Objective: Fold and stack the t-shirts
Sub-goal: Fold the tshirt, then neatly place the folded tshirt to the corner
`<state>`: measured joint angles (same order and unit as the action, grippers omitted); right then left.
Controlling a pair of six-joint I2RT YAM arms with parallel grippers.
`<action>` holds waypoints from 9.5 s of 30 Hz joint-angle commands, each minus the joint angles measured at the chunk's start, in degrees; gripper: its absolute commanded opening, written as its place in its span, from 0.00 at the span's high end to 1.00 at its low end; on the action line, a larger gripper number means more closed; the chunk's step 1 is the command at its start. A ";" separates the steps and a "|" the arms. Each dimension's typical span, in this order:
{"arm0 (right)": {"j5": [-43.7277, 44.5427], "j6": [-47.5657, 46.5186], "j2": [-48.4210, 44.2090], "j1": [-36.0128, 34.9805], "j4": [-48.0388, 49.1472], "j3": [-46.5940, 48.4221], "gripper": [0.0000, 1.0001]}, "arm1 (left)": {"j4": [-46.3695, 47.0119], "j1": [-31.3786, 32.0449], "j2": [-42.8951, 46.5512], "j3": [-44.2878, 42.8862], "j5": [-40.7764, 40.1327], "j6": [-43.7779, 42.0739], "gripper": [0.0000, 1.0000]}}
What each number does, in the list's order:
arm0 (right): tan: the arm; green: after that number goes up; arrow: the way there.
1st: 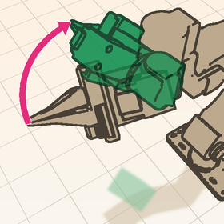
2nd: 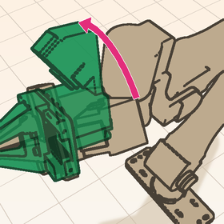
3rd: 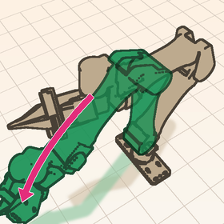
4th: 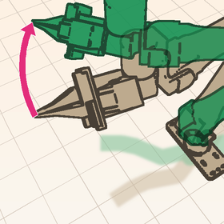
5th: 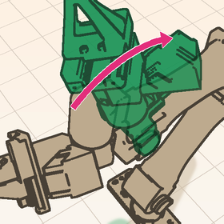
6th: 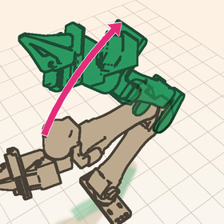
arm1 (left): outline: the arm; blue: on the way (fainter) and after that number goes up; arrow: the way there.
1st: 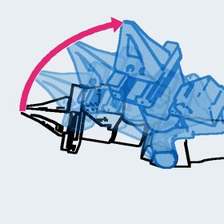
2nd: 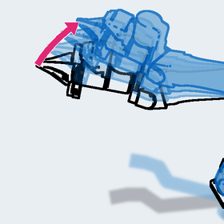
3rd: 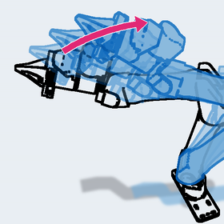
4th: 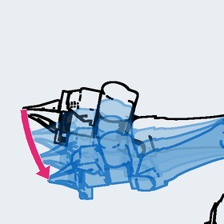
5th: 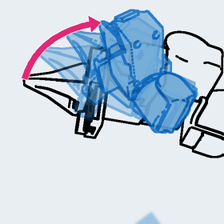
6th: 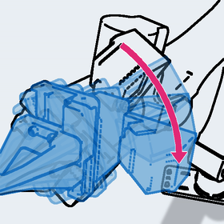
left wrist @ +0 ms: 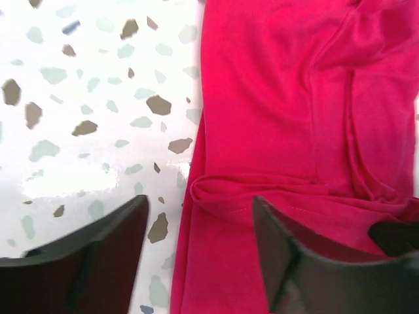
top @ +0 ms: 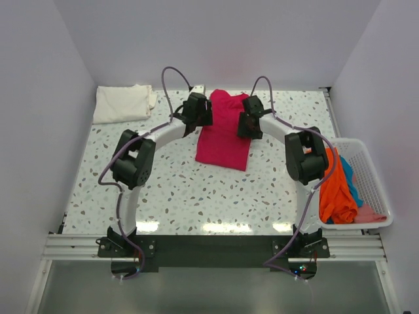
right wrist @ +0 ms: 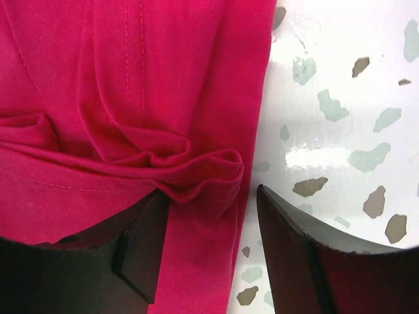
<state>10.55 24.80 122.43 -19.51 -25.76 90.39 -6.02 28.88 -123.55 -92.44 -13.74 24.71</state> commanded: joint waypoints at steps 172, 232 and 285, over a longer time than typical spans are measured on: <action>-25.05 19.24 -49.20 -13.62 20.06 -60.15 1.00 | -4.49 17.49 54.89 67.40 9.79 32.94 1.00; -22.33 5.00 2.63 1.66 -0.25 18.76 0.33 | 4.36 -14.46 12.46 10.99 19.18 13.79 0.41; -19.51 3.24 -13.97 -2.46 0.35 -7.33 0.48 | -25.09 -7.87 -2.30 -6.32 -11.91 -2.90 1.00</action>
<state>-5.72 25.93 114.93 -21.47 -26.26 82.78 -25.96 23.20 -123.07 -91.85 -11.81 27.88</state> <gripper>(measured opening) 0.514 0.069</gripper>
